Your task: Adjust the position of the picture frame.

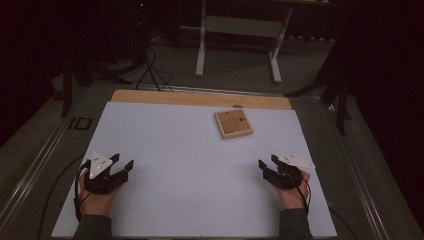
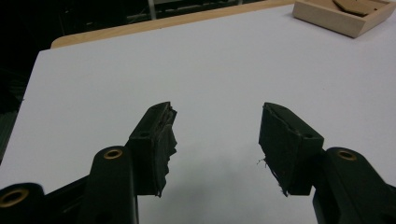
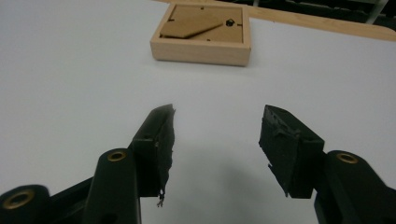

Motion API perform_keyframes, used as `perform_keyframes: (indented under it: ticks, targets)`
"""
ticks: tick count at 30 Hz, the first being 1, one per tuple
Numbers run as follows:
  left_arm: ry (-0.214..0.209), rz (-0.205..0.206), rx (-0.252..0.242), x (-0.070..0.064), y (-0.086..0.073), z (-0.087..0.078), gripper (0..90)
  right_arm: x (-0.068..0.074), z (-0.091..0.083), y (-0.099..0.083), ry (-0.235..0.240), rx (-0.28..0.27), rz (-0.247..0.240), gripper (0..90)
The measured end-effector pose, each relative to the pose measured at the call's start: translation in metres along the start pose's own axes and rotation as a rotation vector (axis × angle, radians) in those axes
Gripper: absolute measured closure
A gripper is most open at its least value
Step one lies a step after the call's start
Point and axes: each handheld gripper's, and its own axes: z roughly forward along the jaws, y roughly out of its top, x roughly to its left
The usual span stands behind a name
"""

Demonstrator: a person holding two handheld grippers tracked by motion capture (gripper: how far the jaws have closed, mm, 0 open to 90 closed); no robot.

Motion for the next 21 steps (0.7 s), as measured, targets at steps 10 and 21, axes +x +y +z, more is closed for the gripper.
perform_keyframes:
  ticks: [10, 21]
  targets:
    - [0.006, -0.018, -0.003, 0.003, -0.001, -0.002, 44.4, 0.009, 0.012, 0.025, -0.003, -0.026, -0.058, 49.2]
    - [-0.002, -0.017, 0.005, 0.002, -0.001, 0.001, 44.3, 0.005, 0.035, 0.042, -0.001, -0.028, -0.080, 58.3]
